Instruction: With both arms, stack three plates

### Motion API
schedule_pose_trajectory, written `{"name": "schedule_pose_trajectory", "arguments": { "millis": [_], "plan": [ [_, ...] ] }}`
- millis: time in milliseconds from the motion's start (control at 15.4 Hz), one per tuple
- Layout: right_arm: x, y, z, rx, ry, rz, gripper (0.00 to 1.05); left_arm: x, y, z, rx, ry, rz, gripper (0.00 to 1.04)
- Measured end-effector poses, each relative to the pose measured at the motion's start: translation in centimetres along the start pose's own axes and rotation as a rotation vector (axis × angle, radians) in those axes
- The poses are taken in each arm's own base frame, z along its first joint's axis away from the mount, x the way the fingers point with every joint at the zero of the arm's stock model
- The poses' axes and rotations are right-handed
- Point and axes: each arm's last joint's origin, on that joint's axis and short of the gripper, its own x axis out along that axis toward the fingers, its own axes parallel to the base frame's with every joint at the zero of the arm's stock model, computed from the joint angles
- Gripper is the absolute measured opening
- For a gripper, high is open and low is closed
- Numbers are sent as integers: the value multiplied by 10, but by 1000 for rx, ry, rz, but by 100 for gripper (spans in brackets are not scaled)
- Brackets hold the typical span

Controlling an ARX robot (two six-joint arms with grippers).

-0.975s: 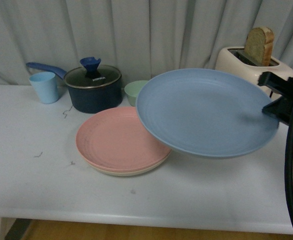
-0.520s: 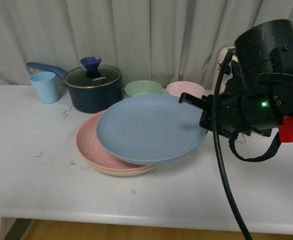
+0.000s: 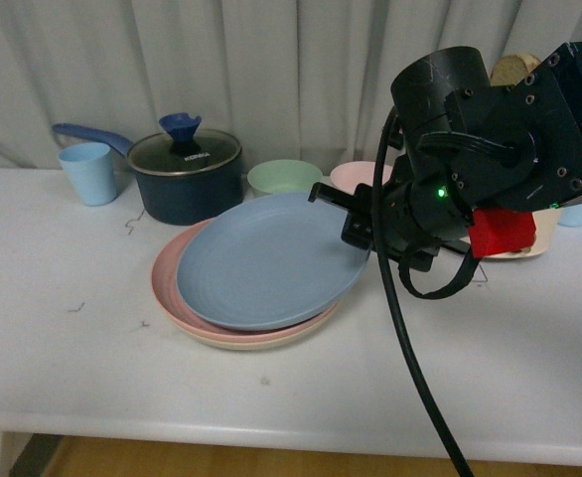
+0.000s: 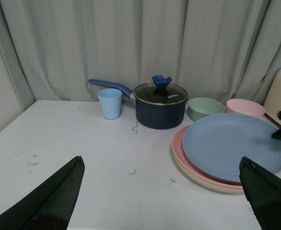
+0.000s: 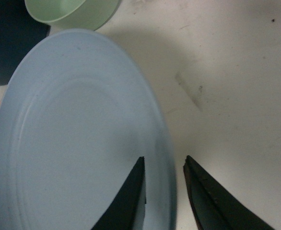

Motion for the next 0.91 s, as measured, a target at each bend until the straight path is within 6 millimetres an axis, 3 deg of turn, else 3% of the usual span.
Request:
{"name": "schedule_pose_trajectory", "arguments": {
  "millis": [130, 455, 650, 845, 910],
  "plan": [
    [-1, -9, -7, -18, 57, 15, 55, 0, 0, 0, 0, 0, 0, 98],
    [-19, -30, 12, 7, 35, 6, 100, 0, 0, 0, 0, 0, 0, 98],
    [-44, -24, 8, -12, -21, 78, 98, 0, 0, 0, 0, 0, 0, 98],
    [-108, -26, 37, -16, -234, 158, 98, 0, 0, 0, 0, 0, 0, 98],
    [-133, -35, 47, -95, -541, 115, 88, 0, 0, 0, 0, 0, -1, 98]
  ]
}}
